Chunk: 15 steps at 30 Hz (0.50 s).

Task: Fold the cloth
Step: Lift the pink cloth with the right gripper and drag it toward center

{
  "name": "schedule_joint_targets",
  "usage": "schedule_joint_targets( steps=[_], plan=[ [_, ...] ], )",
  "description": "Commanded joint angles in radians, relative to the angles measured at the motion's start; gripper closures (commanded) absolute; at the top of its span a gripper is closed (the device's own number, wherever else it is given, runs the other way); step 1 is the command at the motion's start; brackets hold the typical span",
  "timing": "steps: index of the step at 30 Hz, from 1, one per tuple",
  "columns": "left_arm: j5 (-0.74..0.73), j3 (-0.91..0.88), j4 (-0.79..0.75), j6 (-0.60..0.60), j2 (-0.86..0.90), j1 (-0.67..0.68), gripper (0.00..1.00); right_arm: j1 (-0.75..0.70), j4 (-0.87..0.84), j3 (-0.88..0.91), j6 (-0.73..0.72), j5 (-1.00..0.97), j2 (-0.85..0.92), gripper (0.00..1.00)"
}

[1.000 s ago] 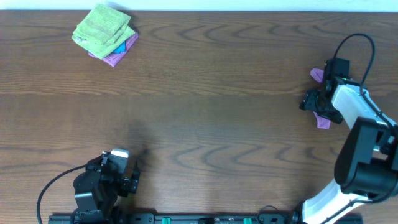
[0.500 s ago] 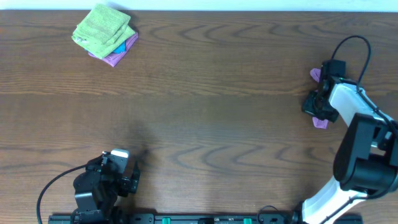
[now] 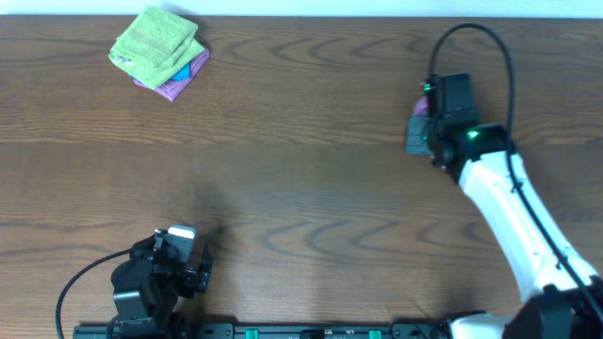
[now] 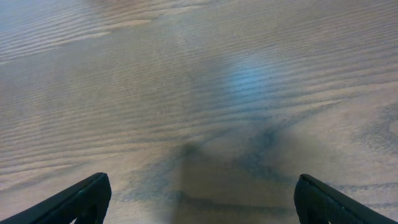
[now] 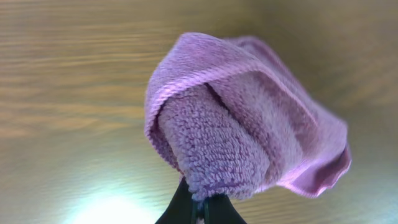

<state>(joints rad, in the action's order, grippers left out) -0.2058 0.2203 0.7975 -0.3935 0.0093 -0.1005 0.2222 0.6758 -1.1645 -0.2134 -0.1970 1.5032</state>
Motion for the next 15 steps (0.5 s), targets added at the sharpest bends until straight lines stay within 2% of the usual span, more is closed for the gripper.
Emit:
schedule_joint_targets(
  steps=[1, 11, 15],
  plan=[
    [0.006, -0.034, 0.032, -0.003, -0.006, 0.006, 0.05, 0.091, -0.002, -0.012, 0.021, 0.045, -0.025, 0.99],
    [0.006, -0.034, 0.032, -0.003, -0.006, 0.006, 0.05, 0.311, -0.006, -0.012, 0.023, 0.114, -0.023, 0.99],
    [0.006, -0.034, 0.032, -0.003, -0.006, 0.006, 0.05, 0.359, -0.014, -0.012, 0.083, 0.291, -0.001, 0.97]
  ],
)
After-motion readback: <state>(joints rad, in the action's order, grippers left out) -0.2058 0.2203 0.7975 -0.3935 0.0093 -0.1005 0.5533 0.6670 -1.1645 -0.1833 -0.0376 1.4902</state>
